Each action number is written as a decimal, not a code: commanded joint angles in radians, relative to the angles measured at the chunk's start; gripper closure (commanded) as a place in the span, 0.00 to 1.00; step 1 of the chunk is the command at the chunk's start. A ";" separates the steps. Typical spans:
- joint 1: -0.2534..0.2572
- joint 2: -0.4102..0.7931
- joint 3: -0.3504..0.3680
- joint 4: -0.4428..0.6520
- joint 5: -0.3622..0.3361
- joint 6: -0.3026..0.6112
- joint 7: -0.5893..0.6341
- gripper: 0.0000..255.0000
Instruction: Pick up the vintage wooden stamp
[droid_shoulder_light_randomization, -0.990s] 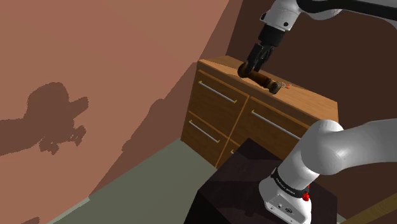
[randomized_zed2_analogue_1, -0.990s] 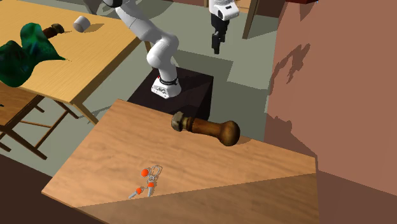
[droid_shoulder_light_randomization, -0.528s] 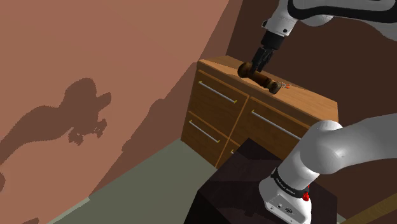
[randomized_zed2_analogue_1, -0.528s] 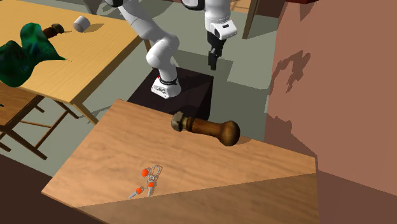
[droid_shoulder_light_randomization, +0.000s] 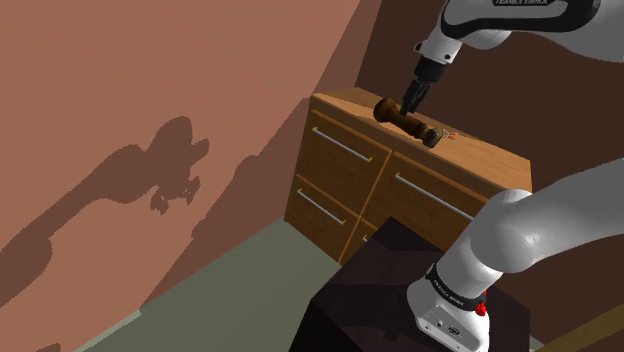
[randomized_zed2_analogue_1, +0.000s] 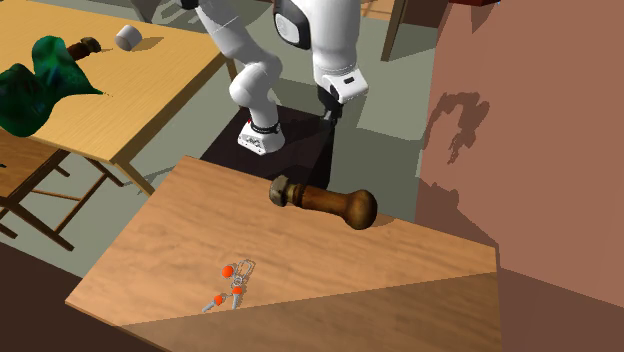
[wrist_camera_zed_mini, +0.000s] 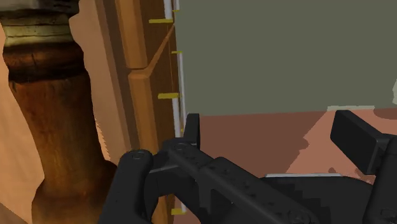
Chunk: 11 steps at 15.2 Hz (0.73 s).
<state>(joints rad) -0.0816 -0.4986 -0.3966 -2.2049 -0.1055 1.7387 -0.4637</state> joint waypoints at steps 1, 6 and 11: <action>0.001 0.060 -0.044 0.047 0.001 0.007 -0.057 0.00; 0.000 0.223 -0.157 0.167 0.034 0.029 -0.210 0.00; -0.015 0.426 -0.261 0.321 0.124 0.031 -0.382 0.00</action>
<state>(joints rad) -0.0943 -0.1203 -0.6390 -1.9254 -0.0062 1.7755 -0.8103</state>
